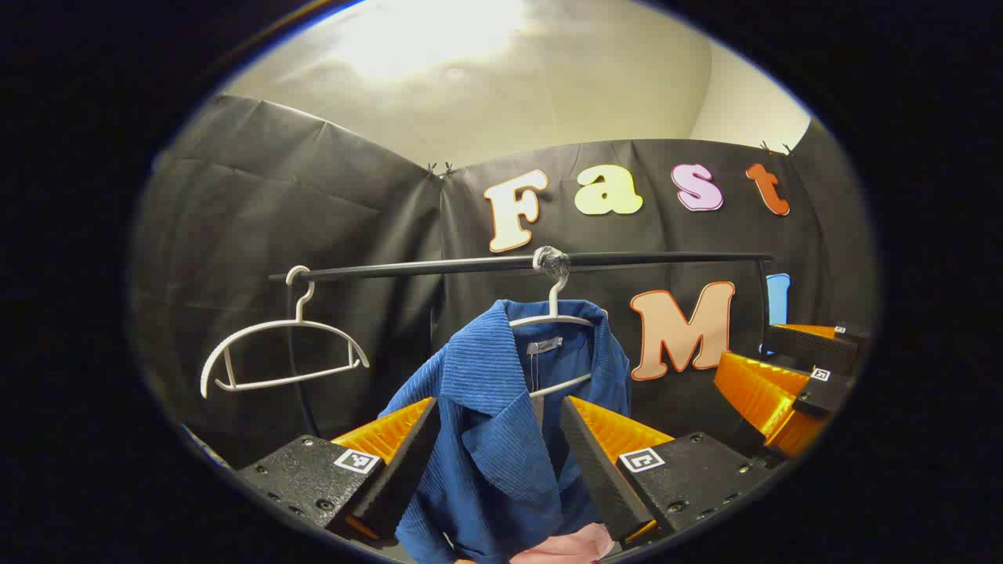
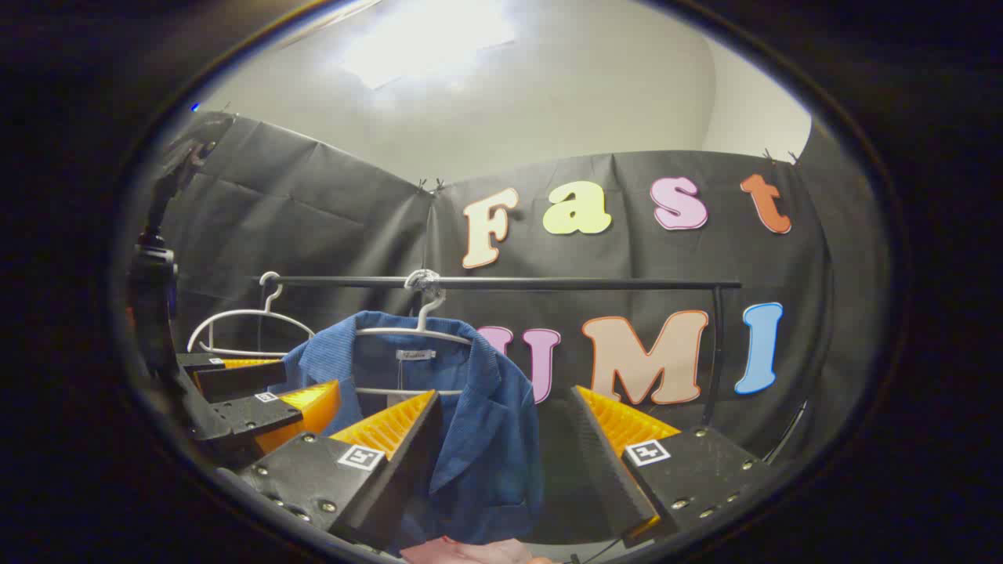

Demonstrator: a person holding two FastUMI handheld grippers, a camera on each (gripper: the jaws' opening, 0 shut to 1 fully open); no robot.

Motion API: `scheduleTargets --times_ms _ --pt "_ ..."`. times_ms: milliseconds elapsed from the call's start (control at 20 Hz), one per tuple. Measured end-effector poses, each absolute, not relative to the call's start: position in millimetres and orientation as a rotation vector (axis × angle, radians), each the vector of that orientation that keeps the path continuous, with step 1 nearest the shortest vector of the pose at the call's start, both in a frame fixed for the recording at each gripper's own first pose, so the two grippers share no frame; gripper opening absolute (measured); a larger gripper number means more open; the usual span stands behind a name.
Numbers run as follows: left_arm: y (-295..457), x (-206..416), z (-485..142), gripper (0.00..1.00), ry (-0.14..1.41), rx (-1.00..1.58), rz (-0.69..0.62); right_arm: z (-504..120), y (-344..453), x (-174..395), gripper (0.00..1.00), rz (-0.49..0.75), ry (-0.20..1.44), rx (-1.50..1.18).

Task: Grasp the clothes on the hanger with both hands and then place them into the laundry hamper below.

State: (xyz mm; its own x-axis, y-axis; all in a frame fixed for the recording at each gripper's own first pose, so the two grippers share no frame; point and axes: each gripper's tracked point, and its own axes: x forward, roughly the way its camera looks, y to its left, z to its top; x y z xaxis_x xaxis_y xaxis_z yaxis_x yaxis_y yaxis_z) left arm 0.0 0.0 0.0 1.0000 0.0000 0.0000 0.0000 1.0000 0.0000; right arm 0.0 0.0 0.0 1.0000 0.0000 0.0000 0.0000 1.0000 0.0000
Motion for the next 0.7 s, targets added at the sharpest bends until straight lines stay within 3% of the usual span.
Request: scheduleTargets --times_ms 550,600,700 --pt "-3 10 -18 0.93 0.044 -0.024 -0.009 -3 0 2 0.94 -0.005 0.009 0.000" --pt "-3 11 -20 0.93 0.051 -0.026 -0.007 -3 0 2 0.99 -0.003 0.012 -0.005" --pt "-5 13 -27 0.93 0.069 -0.032 0.001 -6 -1 1 0.94 0.000 0.019 -0.016"
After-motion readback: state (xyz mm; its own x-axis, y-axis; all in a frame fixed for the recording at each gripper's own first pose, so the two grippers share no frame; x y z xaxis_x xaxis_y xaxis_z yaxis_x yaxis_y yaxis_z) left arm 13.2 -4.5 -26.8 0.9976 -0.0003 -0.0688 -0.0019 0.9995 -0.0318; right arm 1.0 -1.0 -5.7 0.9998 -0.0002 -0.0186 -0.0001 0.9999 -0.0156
